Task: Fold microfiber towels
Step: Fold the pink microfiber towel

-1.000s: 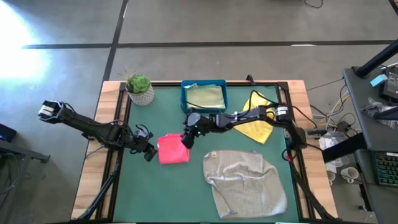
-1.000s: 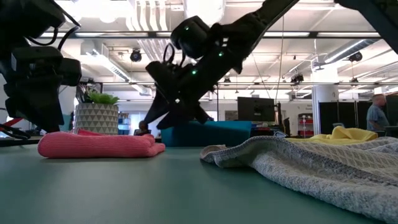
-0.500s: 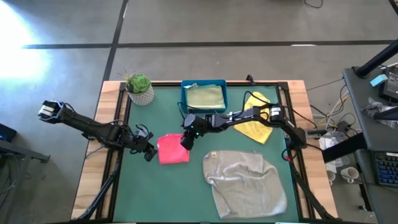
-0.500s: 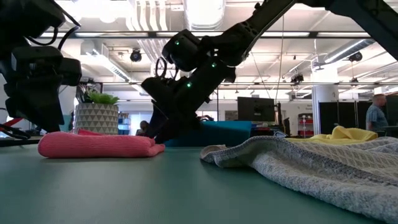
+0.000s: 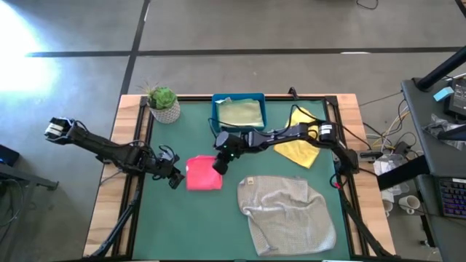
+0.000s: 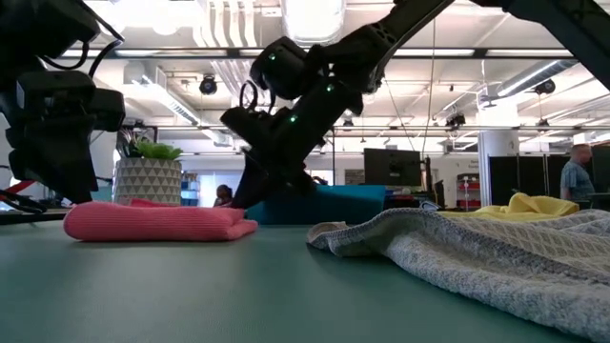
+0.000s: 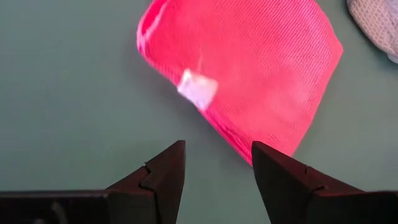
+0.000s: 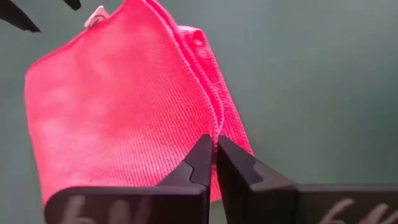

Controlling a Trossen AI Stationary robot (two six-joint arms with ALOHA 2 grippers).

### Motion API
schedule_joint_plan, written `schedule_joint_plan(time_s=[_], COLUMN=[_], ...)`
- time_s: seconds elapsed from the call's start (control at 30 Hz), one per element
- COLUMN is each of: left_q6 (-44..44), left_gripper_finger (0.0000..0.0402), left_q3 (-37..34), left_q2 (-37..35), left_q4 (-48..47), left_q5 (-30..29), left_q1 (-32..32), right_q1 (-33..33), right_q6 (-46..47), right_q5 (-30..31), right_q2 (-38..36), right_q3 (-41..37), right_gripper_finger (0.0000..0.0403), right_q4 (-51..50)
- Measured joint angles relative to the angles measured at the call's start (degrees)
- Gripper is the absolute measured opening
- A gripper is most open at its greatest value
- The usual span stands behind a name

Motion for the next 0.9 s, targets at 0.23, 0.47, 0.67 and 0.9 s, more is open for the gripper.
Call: schedule_joint_plan(time_s=[0.23,0.47,0.67,0.9], left_q6=[0.2,0.2,0.2,-0.1], left_gripper_finger=[0.0169,0.0169,0.0169,0.0169], left_q3=[0.0,0.0,0.0,0.0], left_q2=[0.0,0.0,0.0,2.1], left_q4=[0.0,1.0,5.4,10.2], left_q5=[-0.9,-3.7,-6.9,-12.5], left_q1=[0.0,0.0,0.0,0.2], right_q1=[0.0,1.0,1.8,1.8], right_q6=[3.0,5.6,6.1,6.5], right_q5=[1.9,1.8,3.3,4.0], right_q2=[-2.9,-2.9,-3.8,-3.8], right_q3=[0.0,0.8,3.8,3.9], right_gripper_finger=[0.0009,0.0009,0.0009,0.0015], right_q4=[-7.0,-11.7,-19.4,-20.8])
